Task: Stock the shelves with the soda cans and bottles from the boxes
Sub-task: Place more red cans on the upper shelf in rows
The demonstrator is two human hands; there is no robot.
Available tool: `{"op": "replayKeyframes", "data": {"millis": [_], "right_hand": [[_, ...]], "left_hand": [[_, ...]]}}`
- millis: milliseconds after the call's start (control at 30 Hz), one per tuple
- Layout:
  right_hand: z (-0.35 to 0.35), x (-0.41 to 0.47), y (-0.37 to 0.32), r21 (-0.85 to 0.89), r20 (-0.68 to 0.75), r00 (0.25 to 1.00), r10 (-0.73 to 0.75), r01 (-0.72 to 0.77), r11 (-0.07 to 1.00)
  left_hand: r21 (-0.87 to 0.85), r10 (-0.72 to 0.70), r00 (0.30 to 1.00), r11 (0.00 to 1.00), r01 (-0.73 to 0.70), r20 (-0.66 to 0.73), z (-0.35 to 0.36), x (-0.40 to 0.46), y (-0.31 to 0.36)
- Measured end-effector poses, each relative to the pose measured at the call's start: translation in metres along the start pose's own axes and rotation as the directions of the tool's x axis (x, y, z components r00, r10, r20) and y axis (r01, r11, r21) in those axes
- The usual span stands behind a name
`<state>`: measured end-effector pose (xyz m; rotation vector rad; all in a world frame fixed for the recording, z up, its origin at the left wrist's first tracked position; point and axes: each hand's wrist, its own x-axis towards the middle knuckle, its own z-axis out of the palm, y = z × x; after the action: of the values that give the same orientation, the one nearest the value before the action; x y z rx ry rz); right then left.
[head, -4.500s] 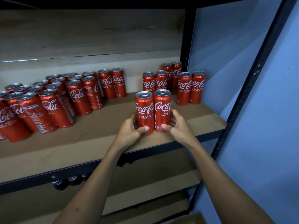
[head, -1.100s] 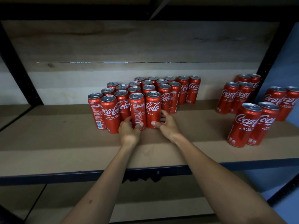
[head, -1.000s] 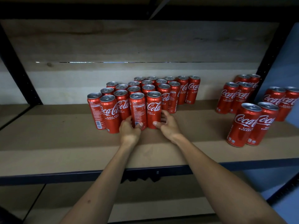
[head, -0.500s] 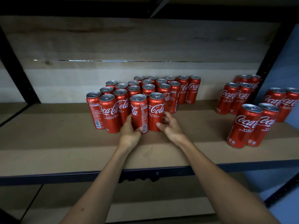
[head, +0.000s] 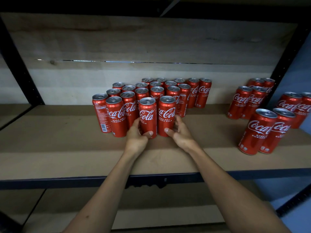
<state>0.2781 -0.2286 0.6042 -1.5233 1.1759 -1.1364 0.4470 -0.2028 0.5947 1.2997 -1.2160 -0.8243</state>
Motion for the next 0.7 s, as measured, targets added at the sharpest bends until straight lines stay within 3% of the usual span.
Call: {"op": "replayKeyframes", "data": {"millis": [167,433,700], "right_hand": [[0.0035,-0.0004,-0.0006,-0.044,-0.053,0.998,-0.039,0.036,0.998],[-0.0016,-0.0022,-0.001,-0.012,-0.03,0.999,-0.03,0.03,0.999],[0.0015,-0.0028,-0.0008,-0.036,-0.065,0.997,-0.047,0.045,0.998]], "left_hand": [[0.053,0.011,0.998,0.999,-0.008,-0.059,0.001,0.0003,0.0016],[0.026,0.022,0.999,0.999,-0.023,0.042,-0.0008,0.0004,-0.0034],[-0.011,-0.004,0.999,1.0,0.004,0.05,0.0021,-0.0007,0.0036]]}}
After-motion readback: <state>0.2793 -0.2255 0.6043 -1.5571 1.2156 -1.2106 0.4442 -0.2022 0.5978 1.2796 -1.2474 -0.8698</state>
